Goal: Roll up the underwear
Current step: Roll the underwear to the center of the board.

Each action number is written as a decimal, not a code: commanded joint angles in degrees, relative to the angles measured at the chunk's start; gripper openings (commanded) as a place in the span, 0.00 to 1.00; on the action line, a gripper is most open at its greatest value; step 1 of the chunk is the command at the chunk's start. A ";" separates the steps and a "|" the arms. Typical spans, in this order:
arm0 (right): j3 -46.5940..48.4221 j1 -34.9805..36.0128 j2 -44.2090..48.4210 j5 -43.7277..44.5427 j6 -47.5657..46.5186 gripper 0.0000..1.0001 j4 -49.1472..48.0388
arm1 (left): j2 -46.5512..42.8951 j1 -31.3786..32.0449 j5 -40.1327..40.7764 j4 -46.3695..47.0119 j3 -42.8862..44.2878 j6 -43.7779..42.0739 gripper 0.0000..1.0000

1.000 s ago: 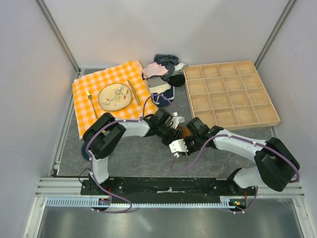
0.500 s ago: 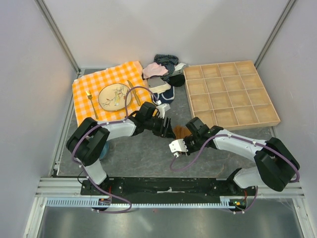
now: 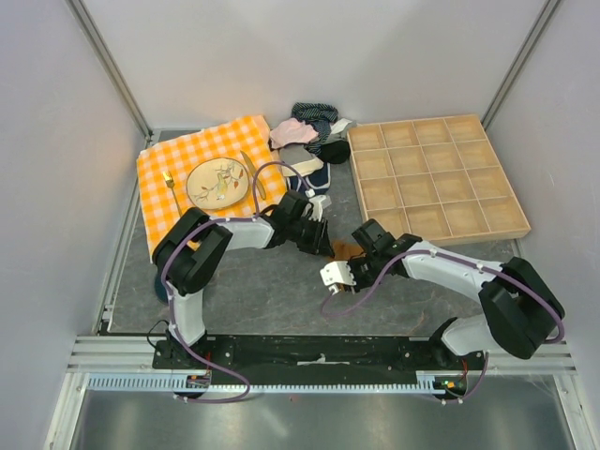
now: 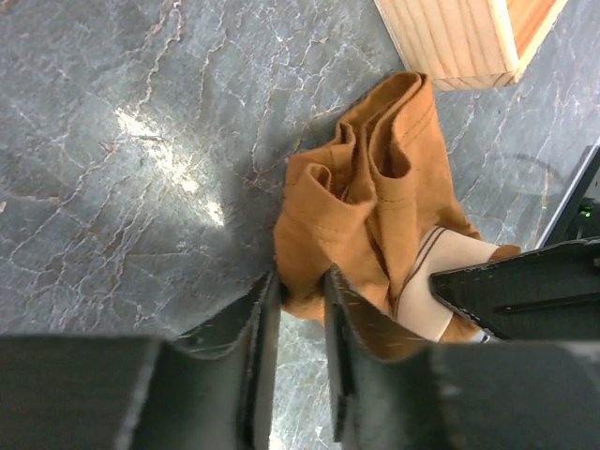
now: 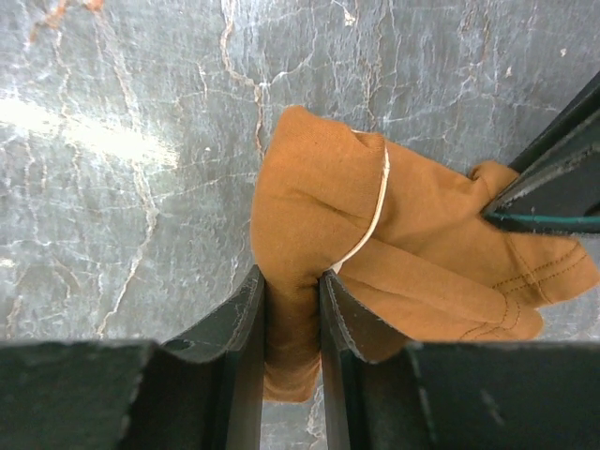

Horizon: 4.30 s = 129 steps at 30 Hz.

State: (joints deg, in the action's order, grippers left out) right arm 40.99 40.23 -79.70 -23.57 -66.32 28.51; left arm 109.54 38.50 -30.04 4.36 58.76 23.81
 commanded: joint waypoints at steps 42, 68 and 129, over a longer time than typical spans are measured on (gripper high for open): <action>30.81 -11.75 -39.92 -22.57 -8.82 0.19 42.15 | -38.89 27.59 18.09 38.81 -42.96 -44.54 0.59; 26.07 -14.91 -28.86 -20.20 -3.12 0.39 33.46 | -14.61 31.64 28.03 19.13 -22.74 -48.87 0.02; -1.27 -14.93 17.75 -14.49 -4.17 0.74 13.33 | 8.24 7.99 -1.60 -8.05 6.45 -3.78 0.02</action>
State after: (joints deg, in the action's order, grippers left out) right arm 41.76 18.98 -62.46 -39.88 -73.73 49.43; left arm 113.78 46.72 -40.36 -1.41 65.34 16.62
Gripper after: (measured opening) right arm 0.743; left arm 0.046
